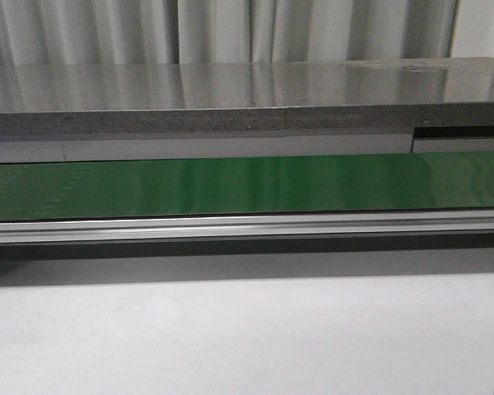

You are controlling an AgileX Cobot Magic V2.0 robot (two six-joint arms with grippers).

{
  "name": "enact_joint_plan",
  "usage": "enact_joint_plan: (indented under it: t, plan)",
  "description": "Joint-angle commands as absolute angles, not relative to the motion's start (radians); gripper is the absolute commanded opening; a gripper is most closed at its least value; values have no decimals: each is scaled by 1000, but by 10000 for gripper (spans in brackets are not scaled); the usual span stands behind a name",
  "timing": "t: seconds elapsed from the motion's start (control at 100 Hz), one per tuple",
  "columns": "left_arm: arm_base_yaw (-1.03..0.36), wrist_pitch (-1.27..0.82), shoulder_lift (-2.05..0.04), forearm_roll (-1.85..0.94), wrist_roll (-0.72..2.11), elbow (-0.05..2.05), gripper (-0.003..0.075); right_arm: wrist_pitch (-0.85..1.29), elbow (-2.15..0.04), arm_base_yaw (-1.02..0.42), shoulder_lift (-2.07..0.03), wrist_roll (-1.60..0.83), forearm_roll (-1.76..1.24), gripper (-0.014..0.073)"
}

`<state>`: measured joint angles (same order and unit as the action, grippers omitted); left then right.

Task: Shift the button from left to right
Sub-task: 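Lower the button into the green tray and open the right gripper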

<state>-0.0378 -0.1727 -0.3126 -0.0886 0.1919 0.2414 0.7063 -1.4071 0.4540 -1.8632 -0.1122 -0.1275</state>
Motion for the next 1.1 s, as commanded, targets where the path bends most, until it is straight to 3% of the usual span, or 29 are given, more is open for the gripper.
enact_joint_plan:
  t: [0.0, 0.37, 0.75, 1.09]
  plan:
    - [-44, -95, -319, -91, 190, 271, -19, 648, -1439, 452, -1746, -123, -164, 500]
    - [-44, -95, -319, -91, 190, 271, -19, 503, -1352, 301, -1450, -124, -168, 500]
    - [-44, -95, -319, -91, 190, 271, -19, 103, -844, 133, -981, -124, -162, 500]
    - [-44, -95, -319, -91, 190, 271, -19, 79, -504, 88, -582, -124, -161, 498]
